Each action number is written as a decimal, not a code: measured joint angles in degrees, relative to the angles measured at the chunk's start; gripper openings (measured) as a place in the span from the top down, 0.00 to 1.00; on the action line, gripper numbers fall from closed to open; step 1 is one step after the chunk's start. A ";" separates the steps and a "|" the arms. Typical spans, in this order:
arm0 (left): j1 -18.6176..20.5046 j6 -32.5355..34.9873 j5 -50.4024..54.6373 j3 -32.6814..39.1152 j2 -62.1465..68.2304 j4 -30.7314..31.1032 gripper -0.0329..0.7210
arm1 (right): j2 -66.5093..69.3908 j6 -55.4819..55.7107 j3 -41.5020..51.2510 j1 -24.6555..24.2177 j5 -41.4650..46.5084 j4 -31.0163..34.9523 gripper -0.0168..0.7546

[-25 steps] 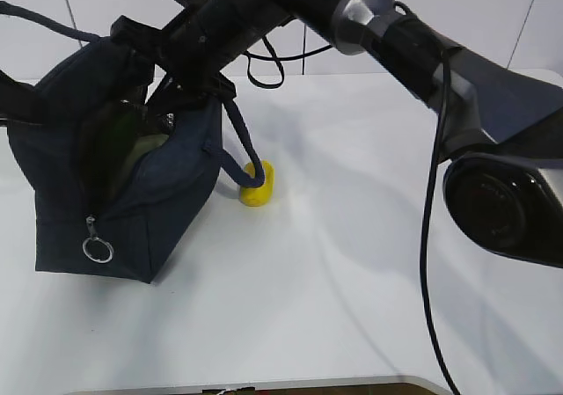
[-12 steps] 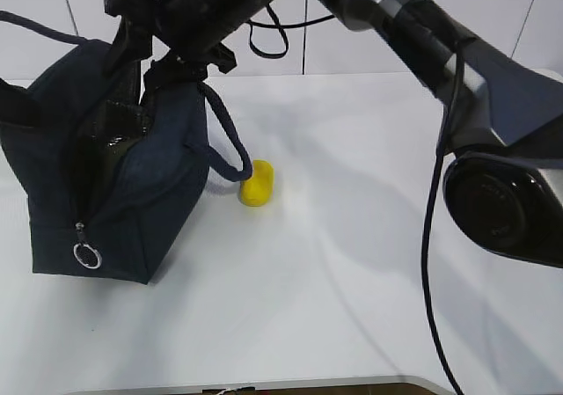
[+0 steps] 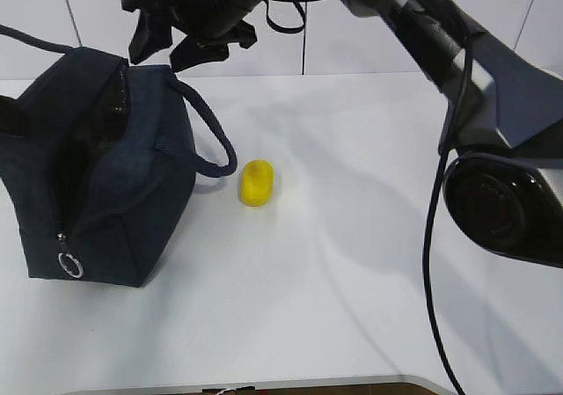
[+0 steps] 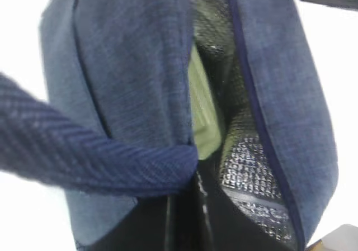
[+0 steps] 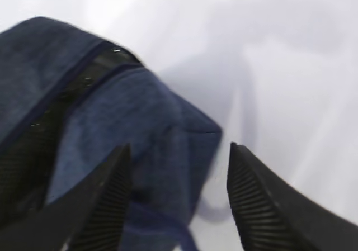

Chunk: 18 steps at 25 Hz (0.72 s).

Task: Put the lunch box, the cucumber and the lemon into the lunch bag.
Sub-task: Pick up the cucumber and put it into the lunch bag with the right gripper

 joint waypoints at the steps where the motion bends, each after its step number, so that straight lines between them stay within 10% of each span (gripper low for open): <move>1: 0.70 0.00 0.00 0.00 0.00 0.29 0.96 | 0.00 0.00 0.00 0.00 0.11 -1.52 0.41; 18: 6.47 0.12 1.15 0.00 0.00 1.55 0.96 | -0.50 0.30 0.00 0.00 0.32 -19.94 0.41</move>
